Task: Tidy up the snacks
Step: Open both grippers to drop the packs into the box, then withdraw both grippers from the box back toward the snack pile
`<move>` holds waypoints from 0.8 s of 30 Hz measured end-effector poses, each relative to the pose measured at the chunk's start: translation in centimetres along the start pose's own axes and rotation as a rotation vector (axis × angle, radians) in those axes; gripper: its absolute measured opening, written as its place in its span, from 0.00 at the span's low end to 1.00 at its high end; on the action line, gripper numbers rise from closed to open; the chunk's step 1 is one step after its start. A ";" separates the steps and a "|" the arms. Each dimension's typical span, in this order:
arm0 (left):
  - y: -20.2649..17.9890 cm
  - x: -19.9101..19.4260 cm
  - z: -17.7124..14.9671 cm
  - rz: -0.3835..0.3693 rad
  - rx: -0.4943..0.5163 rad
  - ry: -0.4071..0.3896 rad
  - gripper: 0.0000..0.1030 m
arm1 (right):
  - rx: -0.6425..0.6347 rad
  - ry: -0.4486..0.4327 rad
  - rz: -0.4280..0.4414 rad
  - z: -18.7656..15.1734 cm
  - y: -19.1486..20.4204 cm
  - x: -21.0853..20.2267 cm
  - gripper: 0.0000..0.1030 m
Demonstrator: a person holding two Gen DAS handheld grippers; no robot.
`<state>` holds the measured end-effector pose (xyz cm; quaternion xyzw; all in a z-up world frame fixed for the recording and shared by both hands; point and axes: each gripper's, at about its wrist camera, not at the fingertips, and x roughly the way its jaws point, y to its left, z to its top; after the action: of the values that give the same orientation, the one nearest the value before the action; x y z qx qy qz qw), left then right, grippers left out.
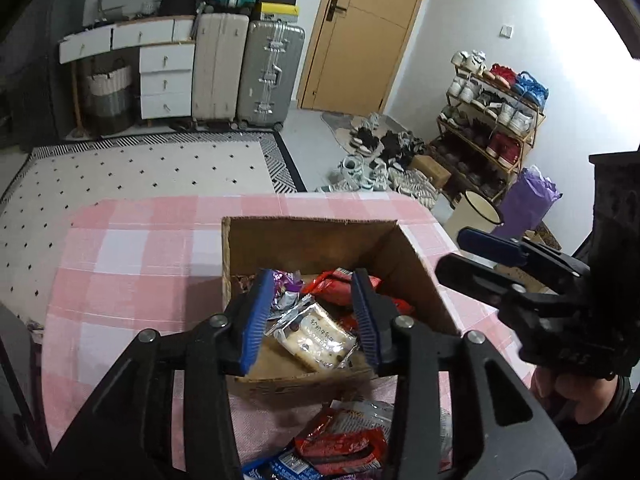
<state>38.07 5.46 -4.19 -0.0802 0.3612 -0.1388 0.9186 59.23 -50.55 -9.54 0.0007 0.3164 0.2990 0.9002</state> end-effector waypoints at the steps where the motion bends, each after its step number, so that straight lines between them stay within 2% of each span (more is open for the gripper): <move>1: -0.1 -0.5 -0.1 0.003 0.000 -0.005 0.38 | -0.004 -0.011 0.002 -0.1 0.3 -0.6 0.63; 4: -0.7 -2.6 -0.7 0.007 0.012 -0.028 0.41 | -0.029 -0.038 -0.003 -0.3 1.4 -2.6 0.67; 7: -1.5 -4.5 -1.0 0.018 0.026 -0.053 0.52 | -0.048 -0.072 -0.009 -0.6 2.3 -4.7 0.67; 8: -1.7 -5.3 -1.2 0.020 0.029 -0.060 0.56 | -0.050 -0.079 -0.007 -0.6 2.5 -5.3 0.70; 11: -2.8 -7.5 -1.8 0.025 0.044 -0.082 0.58 | -0.057 -0.101 -0.006 -1.1 3.7 -7.4 0.76; 15: -3.7 -10.1 -2.9 0.035 0.050 -0.109 0.71 | -0.073 -0.136 -0.009 -1.9 5.1 -10.1 0.84; 19: -4.7 -12.5 -4.0 0.050 0.054 -0.124 0.74 | -0.080 -0.156 -0.013 -2.6 6.3 -12.3 0.85; 21: -5.0 -13.9 -4.6 0.053 0.047 -0.131 0.78 | -0.079 -0.158 -0.021 -3.0 6.7 -13.1 0.90; 24: -5.7 -15.8 -5.5 0.063 0.049 -0.147 0.78 | -0.097 -0.187 -0.041 -4.0 7.5 -14.9 0.94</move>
<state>22.14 4.72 3.36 -0.0564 0.2915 -0.1123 0.9483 43.59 -53.16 -2.82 -0.0214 0.2160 0.2943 0.9307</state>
